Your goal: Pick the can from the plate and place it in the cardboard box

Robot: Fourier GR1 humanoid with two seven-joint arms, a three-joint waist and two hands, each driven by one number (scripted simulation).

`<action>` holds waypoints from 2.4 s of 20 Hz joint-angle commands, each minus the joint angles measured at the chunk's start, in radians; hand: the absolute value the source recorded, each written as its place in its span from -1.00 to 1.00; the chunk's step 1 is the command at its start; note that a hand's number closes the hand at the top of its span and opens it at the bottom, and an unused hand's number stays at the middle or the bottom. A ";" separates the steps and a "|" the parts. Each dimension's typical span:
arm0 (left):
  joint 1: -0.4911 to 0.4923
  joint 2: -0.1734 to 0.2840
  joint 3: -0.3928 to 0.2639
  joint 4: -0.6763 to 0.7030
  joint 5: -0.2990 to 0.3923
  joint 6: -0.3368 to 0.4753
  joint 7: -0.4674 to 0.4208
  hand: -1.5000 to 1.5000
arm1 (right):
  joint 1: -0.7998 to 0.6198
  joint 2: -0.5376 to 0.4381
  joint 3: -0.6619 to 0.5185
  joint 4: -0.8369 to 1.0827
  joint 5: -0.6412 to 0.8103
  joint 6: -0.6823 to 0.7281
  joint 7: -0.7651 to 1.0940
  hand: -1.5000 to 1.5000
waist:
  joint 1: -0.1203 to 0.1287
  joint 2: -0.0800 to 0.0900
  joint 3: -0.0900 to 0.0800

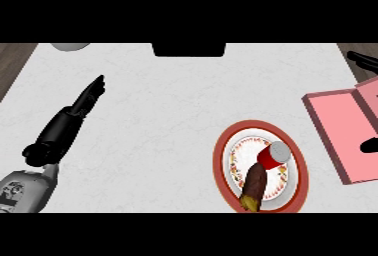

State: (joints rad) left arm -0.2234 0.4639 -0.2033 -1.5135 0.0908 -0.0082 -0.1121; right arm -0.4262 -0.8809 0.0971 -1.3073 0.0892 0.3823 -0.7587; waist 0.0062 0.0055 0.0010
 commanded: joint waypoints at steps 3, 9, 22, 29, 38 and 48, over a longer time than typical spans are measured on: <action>-0.026 -0.014 -0.005 -0.014 -0.020 0.009 0.039 0.00 | -0.036 -0.099 0.150 -0.105 0.238 0.020 0.008 -1.00 | 0.003 -0.005 -0.002; 0.014 -0.014 0.018 -0.031 -0.016 -0.003 0.049 0.00 | 0.026 -0.083 0.244 -0.396 0.339 0.042 0.219 -1.00 | -0.015 -0.013 -0.002; -0.027 -0.034 0.087 0.047 -0.045 -0.068 0.003 0.00 | 0.181 -0.035 0.262 -0.774 0.471 0.262 0.625 -1.00 | -0.019 -0.008 -0.002; -0.020 -0.070 0.103 0.028 -0.088 -0.096 0.007 0.00 | 0.209 0.100 0.314 -0.658 0.697 0.192 0.587 -1.00 | -0.007 -0.005 -0.001; -0.051 -0.134 0.121 0.012 -0.141 -0.111 0.067 0.00 | 0.225 0.209 0.292 -0.686 0.826 0.253 0.606 -1.00 | -0.009 -0.006 -0.001; 0.116 -0.145 0.140 -0.093 -0.185 -0.132 0.010 0.00 | 0.254 0.271 0.299 -0.467 1.007 0.070 0.475 -1.00 | -0.001 -0.007 -0.001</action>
State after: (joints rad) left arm -0.2110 0.3207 -0.0606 -1.5442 -0.0618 -0.1444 -0.0654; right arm -0.2083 -0.6109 0.4158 -1.8122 1.0573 0.5120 -0.2363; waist 0.0021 -0.0001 0.0001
